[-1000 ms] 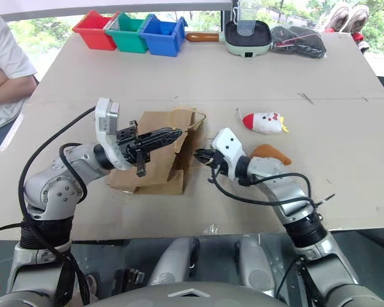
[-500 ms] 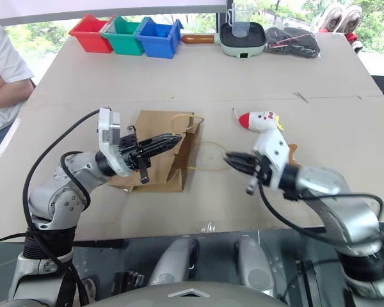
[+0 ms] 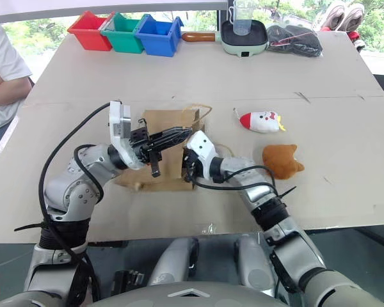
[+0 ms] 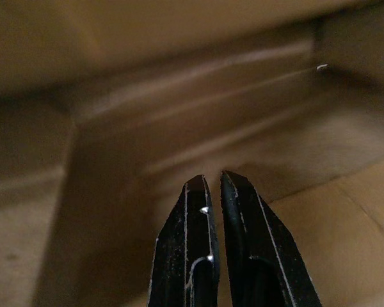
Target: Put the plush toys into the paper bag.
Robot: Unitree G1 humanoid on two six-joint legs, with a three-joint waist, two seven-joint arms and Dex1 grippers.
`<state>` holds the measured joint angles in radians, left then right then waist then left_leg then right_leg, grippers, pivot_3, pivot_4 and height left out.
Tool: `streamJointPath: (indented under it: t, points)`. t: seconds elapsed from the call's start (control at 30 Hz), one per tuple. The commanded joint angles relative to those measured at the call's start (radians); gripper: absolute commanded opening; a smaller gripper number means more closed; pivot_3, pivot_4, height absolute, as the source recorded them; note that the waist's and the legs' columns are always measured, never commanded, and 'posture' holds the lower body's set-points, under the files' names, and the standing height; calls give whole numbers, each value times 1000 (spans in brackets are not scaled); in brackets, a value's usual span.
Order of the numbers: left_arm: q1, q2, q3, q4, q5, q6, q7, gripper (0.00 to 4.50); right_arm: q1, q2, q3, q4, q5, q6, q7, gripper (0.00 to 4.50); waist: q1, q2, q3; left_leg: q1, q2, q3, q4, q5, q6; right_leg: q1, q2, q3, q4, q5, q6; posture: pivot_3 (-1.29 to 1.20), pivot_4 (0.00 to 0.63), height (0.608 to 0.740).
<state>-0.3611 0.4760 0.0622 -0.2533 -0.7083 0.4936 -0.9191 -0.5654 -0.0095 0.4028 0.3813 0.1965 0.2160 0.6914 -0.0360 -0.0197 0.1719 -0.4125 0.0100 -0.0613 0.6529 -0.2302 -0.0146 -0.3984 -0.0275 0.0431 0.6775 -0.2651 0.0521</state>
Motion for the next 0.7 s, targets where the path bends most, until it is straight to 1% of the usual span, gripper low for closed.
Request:
streamJointPath:
  t: [0.03,0.1,0.2,0.33,0.4,0.47,0.53,0.6,0.7]
  points:
    - [-45,4,66,-17,-26,-10,42,0,-18,60,-30,71,-33,-47,-74,98,-4,0,0,1,0,0,0,0,0,0,0,0,0,0,0,0,150,740]
    - [-67,12,107,-14,-45,2,75,0,-22,94,-53,95,-48,-45,-128,98,-6,0,0,1,0,0,0,0,0,0,0,0,1,0,0,0,150,740]
    - [-104,16,158,-1,-40,-9,132,0,-31,121,-55,140,-110,-60,-208,98,-7,0,0,2,1,0,-1,0,0,0,1,1,2,0,0,0,150,740]
    - [-160,-28,143,42,104,-125,250,0,-89,166,-93,224,-197,-94,-423,98,0,0,0,5,0,0,-1,0,0,3,1,1,2,0,0,0,150,740]
    - [-168,-39,133,57,145,-169,264,0,-111,175,-101,255,-209,-99,-463,98,4,0,0,6,-1,0,-1,1,-1,4,-1,1,2,0,0,0,150,740]
    - [-167,-36,132,60,151,-158,273,0,-141,174,-83,295,-256,-115,-524,98,4,0,0,6,-2,0,-1,1,-2,4,-1,1,2,0,0,0,150,740]
    - [-146,-35,148,57,154,-158,290,0,-157,173,-65,332,-271,-88,-513,98,2,0,0,6,-2,0,-1,1,-2,4,-1,1,2,0,0,0,150,740]
    - [-143,-55,174,59,144,-159,328,0,-155,167,-43,348,-281,-58,-474,98,0,0,-1,6,-2,0,-2,1,-2,4,-1,1,2,0,0,0,150,740]
    - [-156,-75,201,64,108,-138,361,0,-150,167,-49,341,-263,-23,-420,98,-3,0,-1,7,-1,0,-2,1,-2,4,-1,1,2,0,0,0,150,740]
